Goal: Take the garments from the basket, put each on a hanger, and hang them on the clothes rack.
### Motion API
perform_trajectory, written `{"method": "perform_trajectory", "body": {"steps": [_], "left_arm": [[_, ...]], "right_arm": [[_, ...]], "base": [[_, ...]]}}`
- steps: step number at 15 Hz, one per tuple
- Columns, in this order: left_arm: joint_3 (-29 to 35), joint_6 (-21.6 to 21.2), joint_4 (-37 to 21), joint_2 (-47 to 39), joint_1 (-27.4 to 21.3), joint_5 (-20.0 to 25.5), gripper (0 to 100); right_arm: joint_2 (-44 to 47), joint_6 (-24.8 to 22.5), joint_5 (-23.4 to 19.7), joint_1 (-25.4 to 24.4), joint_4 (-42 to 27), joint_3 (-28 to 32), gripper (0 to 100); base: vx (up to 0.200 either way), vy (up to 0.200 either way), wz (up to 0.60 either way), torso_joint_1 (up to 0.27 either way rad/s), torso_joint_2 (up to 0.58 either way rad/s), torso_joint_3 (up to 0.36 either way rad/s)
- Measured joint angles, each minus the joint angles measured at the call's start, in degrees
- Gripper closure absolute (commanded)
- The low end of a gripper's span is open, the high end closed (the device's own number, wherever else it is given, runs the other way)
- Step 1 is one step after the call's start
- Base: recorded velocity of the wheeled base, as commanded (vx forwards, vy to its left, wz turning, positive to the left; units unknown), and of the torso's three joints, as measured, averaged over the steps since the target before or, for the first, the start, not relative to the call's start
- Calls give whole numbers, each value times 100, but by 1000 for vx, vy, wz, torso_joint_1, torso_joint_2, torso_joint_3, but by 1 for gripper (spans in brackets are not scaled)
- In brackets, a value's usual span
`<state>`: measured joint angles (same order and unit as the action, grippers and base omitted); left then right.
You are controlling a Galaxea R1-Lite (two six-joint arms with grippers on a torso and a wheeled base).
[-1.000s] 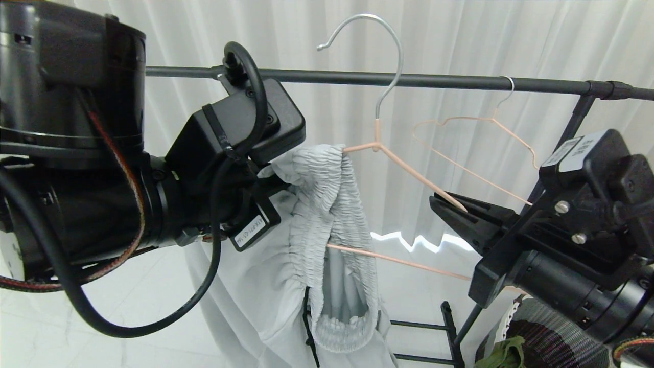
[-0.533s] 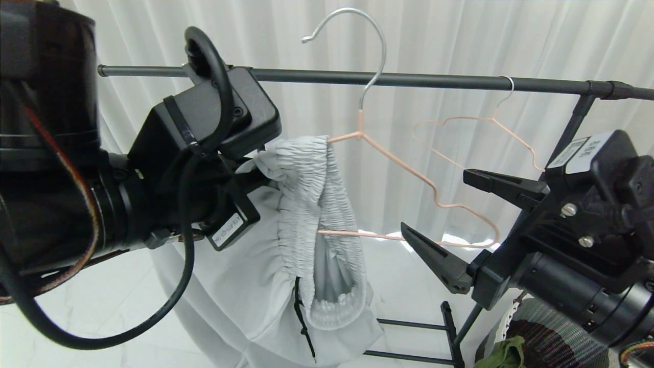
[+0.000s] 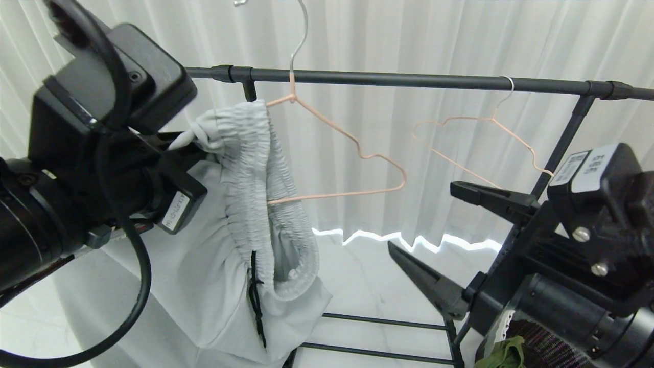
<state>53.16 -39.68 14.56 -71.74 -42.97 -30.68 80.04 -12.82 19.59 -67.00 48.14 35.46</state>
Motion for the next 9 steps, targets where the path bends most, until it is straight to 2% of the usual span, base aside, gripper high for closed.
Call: {"method": "perform_trajectory", "body": {"steps": [1, 3, 5, 8, 9], "left_arm": [[-182, 0, 418, 13, -5, -5, 100], [-405, 41, 870, 30, -27, 61, 100], [-471, 152, 1020, 57, -52, 324, 100], [-479, 163, 1065, 157, -101, 986, 100], [-474, 167, 1065, 187, -101, 1085, 100]], "right_arm": [[71, 300, 4, -202, -22, 1, 0], [282, 853, 13, -411, -57, 43, 0], [571, 1523, 20, -477, -112, 210, 0], [998, 2697, 26, -485, -541, 769, 0], [1141, 2899, 24, -472, -586, 894, 0]], "base": [[0, 0, 0, 0, 0, 0], [0, 0, 0, 0, 0, 0], [0, 0, 0, 0, 0, 0], [0, 0, 0, 0, 0, 0], [0, 0, 0, 0, 0, 0]]}}
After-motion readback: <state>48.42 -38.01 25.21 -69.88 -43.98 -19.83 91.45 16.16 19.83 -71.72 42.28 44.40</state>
